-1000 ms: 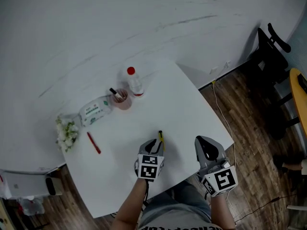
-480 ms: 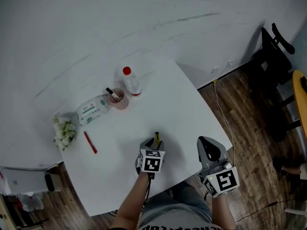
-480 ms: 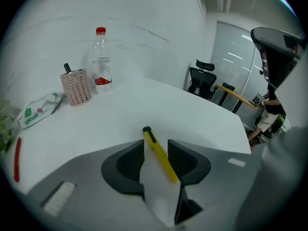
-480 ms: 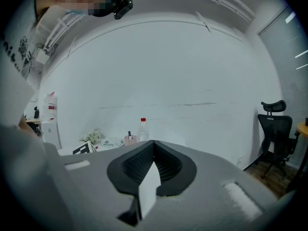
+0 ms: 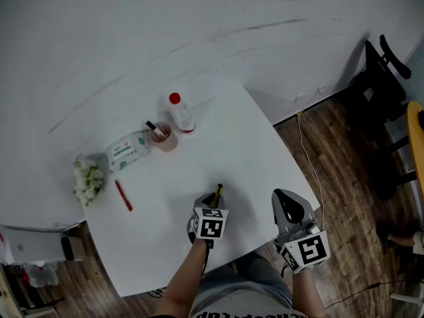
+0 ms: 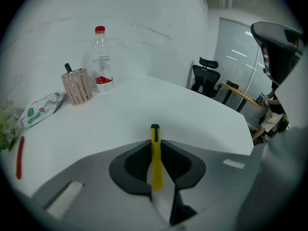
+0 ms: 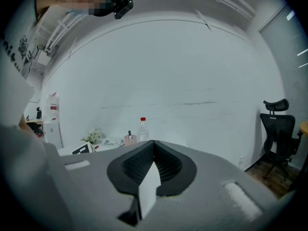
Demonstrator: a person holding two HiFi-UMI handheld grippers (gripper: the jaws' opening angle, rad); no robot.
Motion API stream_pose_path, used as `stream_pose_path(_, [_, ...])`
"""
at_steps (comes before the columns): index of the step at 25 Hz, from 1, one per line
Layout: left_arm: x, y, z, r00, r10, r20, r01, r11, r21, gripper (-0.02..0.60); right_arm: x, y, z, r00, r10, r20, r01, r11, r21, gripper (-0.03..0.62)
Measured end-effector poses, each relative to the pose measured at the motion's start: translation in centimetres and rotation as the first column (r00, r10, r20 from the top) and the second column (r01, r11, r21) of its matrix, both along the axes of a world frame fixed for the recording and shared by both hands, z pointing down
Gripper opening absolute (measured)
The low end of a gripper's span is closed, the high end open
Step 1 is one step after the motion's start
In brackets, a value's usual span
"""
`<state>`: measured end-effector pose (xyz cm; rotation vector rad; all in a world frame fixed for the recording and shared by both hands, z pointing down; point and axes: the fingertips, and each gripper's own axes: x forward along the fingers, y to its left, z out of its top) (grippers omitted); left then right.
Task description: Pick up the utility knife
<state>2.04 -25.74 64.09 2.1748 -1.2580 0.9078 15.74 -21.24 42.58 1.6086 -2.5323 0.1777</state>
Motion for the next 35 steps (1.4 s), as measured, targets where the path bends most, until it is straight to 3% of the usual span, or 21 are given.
stream_pose_path(5, [-0.2,0.0,-0.9,0.997,-0.029,-0.066,0.029,1.000,-0.004,0.075,-0.4,-0.4,-0.1,1.000,-0.023,0.005,0.023,1.000,0.002,0.002])
stream_pose_path(13, [-2.2,0.2,-5.3,0.989,-0.063,-0.136,0.079,0.990,0.120,0.075,-2.6,-0.9,-0.4,0.996,-0.083,0.021,0.083,0.997,0.009,0.002])
stream_pose_path(21, [-4.7,0.9,-10.5,0.970,-0.089,-0.226,0.146,0.957,0.249,0.075,-4.9,-0.8,-0.9,0.992,-0.123,0.024,0.122,0.992,0.024,0.002])
stream_pose_path(35, [-6.8,2.7,-17.2,0.951,-0.038,-0.308,0.165,0.902,0.399,0.075,-7.4,0.2,-2.3,0.990,-0.143,0.017,0.142,0.988,0.055,0.002])
